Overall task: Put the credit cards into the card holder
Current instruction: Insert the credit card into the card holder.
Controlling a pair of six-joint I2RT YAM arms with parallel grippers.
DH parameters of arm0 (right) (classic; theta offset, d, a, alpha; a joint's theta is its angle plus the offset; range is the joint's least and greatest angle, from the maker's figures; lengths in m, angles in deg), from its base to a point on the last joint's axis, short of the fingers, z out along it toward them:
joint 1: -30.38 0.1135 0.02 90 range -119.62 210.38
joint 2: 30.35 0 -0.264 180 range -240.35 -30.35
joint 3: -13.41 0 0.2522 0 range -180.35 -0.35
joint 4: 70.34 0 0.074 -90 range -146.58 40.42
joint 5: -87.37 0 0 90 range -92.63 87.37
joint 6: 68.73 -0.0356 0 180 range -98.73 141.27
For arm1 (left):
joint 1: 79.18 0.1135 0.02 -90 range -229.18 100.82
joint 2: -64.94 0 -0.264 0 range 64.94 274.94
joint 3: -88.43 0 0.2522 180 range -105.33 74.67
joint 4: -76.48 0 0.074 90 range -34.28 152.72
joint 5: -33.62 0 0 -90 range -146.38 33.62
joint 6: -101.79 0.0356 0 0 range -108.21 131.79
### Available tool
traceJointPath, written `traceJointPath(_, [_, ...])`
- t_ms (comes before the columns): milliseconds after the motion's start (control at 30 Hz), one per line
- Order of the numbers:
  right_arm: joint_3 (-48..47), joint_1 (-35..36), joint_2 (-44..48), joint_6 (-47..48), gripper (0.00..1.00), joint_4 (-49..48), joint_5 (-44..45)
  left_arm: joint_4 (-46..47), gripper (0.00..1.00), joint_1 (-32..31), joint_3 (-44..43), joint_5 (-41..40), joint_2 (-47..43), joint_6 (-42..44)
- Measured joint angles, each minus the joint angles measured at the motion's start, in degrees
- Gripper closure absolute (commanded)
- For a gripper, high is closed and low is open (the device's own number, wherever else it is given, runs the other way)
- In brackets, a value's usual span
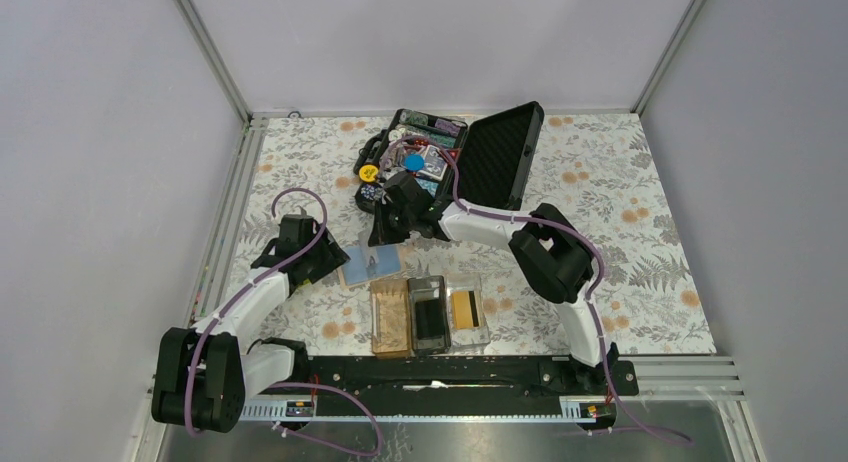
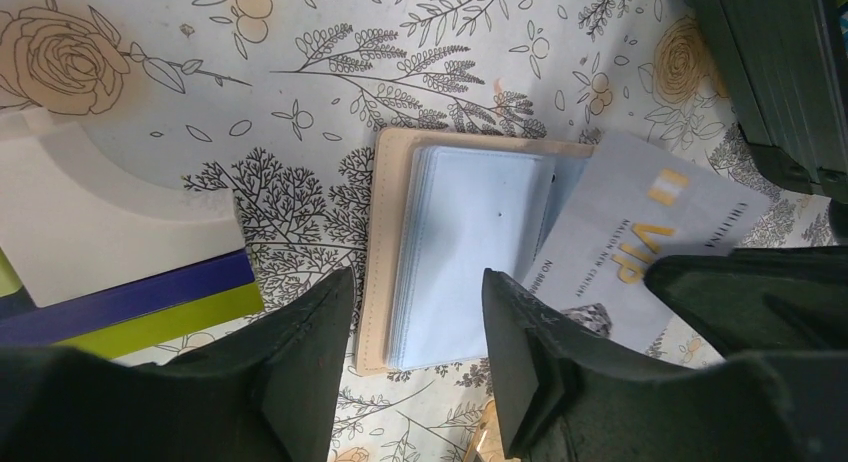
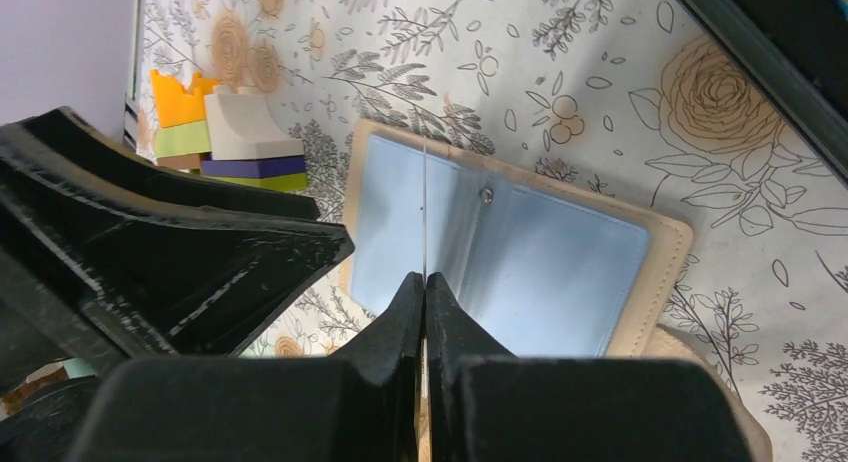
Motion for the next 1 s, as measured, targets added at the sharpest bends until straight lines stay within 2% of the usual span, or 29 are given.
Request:
traceJointPath(433, [1.05, -0.04, -1.27, -1.44, 1.0, -0.22, 0.59, 0.13, 0.52, 0.0, 0.02, -0.02, 0.11, 0.13])
traceJointPath(1000, [2.47, -0.26, -1.27, -4.09, 1.0, -0.46, 1.44, 1.62, 0.64, 0.04, 1.97, 0.39, 2.36, 0.04])
